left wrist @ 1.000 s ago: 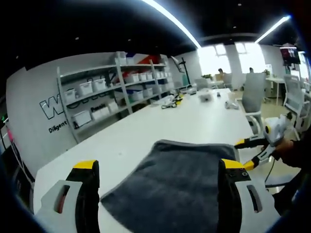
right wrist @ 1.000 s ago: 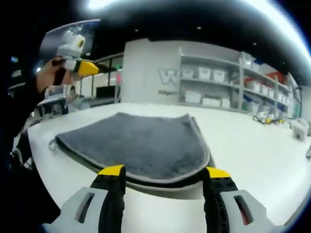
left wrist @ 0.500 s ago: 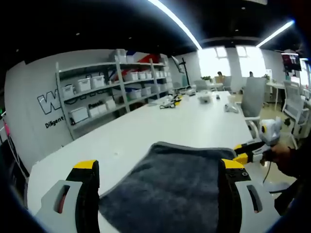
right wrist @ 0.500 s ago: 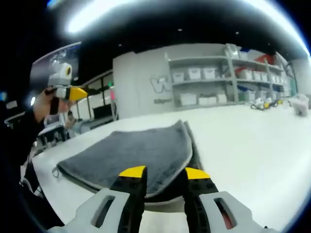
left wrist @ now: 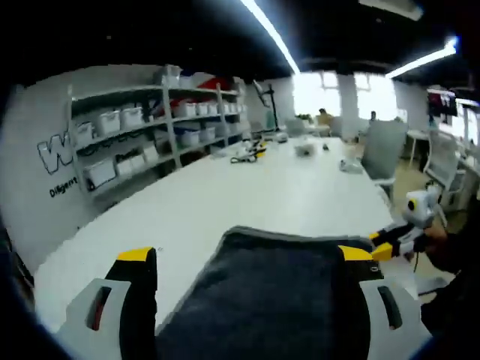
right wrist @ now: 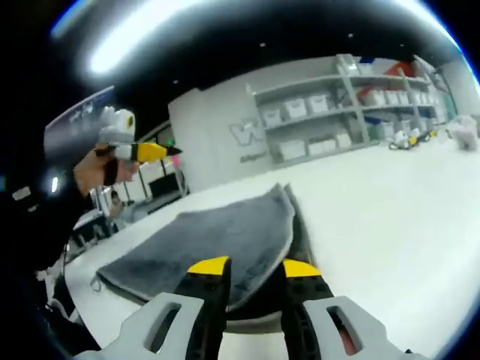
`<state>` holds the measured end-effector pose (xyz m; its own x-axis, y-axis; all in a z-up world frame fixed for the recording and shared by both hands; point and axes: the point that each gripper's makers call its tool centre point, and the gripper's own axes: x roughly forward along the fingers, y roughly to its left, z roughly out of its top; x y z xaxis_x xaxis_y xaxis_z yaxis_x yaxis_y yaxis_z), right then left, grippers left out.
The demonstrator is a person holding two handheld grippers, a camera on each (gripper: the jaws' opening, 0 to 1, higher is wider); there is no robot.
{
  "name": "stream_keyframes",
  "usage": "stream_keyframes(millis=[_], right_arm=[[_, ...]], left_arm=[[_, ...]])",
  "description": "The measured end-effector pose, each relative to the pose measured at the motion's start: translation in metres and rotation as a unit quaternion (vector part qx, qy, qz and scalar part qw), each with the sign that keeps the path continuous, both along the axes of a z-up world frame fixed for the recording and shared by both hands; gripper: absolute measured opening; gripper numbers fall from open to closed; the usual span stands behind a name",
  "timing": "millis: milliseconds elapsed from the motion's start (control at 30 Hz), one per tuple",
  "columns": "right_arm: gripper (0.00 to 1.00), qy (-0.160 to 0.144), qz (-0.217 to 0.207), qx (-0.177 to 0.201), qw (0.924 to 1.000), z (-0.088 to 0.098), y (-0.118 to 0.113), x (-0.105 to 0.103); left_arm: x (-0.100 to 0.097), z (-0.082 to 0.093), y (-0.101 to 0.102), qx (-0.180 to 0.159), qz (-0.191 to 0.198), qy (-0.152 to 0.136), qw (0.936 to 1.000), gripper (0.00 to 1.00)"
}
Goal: Open the folded towel by lifting each exposed corner and separating the folded layers until the towel lies flat within the target outline without major curled edges
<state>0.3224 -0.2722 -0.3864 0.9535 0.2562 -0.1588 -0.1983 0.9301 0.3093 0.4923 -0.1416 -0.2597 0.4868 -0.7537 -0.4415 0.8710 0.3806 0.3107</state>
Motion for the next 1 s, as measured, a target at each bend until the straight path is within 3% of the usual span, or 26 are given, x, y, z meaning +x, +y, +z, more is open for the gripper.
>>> stream_keyframes(millis=[33,100,167,233,400,533,667,767,800,900,967,1000], right_arm=[[0.21,0.000,0.000,0.001,1.0000,0.000,0.000,0.000],[0.21,0.001,0.001,0.000,1.0000,0.000,0.001,-0.001],[0.21,-0.001,0.000,-0.008,1.0000,0.000,0.002,-0.001],[0.21,0.000,0.002,-0.011,0.9999,0.000,0.004,-0.001],[0.21,0.001,0.004,-0.010,0.9999,-0.001,0.004,-0.001],[0.27,-0.002,0.002,-0.005,1.0000,-0.001,0.004,-0.001],[0.27,0.005,0.007,0.000,1.0000,-0.003,0.007,0.000],[0.27,0.006,0.010,-0.001,0.9999,-0.003,0.008,0.000],[0.26,0.005,0.010,-0.001,0.9999,-0.003,0.008,0.000],[0.26,0.004,0.011,-0.001,0.9999,-0.003,0.008,0.000],[0.26,0.003,0.011,0.000,0.9999,-0.004,0.008,0.000],[0.26,0.002,0.012,0.002,0.9999,-0.003,0.008,0.000]], left_arm=[[0.003,-0.004,-0.003,0.016,-0.008,-0.004,0.9998,0.93],[0.006,0.000,-0.013,0.001,-0.028,-0.001,0.9996,0.84],[0.018,0.006,-0.016,-0.031,0.003,0.027,0.9992,0.78],[0.025,0.006,-0.020,-0.026,-0.002,0.035,0.9991,0.81],[0.038,-0.005,-0.025,0.048,-0.035,0.010,0.9982,0.86],[0.048,-0.006,-0.033,0.074,-0.046,0.001,0.9962,0.85],[0.053,-0.009,-0.047,0.102,-0.065,0.012,0.9927,0.83],[0.056,-0.011,-0.056,0.156,-0.108,-0.041,0.9811,0.83],[0.059,-0.012,-0.058,0.174,-0.113,-0.050,0.9769,0.84],[0.068,-0.012,-0.066,0.194,-0.113,-0.057,0.9729,0.84],[0.075,-0.010,-0.070,0.224,-0.125,-0.096,0.9619,0.85],[0.077,-0.012,-0.071,0.238,-0.129,-0.100,0.9575,0.85]])
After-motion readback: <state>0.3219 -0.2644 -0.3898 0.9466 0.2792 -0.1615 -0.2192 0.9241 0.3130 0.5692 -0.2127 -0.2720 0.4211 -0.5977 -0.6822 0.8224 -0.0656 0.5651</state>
